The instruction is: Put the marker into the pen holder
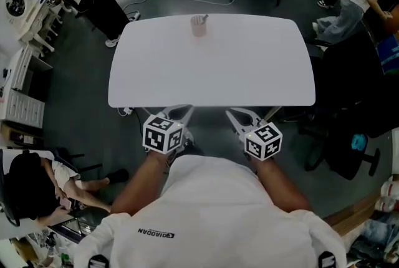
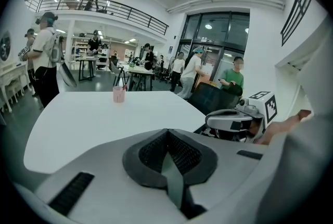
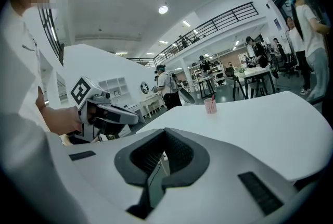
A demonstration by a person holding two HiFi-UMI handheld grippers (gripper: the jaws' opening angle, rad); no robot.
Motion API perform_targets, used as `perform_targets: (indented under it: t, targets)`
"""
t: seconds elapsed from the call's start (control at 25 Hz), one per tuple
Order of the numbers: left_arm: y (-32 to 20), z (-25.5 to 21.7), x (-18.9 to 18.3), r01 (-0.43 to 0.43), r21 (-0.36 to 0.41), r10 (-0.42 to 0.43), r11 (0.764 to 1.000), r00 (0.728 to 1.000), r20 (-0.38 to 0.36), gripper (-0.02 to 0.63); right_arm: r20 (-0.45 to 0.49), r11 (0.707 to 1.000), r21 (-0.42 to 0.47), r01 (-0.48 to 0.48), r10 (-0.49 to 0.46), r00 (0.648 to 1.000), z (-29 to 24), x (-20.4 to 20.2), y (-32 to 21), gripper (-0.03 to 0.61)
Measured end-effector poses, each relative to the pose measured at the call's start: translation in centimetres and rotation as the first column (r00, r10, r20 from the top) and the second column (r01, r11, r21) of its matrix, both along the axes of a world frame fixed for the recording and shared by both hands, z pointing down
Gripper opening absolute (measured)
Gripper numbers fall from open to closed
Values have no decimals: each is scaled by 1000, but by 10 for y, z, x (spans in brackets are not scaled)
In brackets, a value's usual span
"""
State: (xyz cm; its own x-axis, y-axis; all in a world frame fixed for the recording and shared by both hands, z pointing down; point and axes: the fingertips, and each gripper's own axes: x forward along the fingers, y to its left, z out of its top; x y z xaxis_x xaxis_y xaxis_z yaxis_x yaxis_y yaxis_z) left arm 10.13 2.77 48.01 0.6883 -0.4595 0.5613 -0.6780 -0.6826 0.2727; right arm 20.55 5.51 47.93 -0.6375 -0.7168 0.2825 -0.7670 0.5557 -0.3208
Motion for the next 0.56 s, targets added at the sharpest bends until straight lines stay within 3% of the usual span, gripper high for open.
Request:
perform_targets:
  t: [0.56]
  targets:
    - [1, 4, -3, -1, 5, 1, 1000, 1000, 4, 26, -39, 1000, 11, 26, -26, 999, 2, -6, 6, 18]
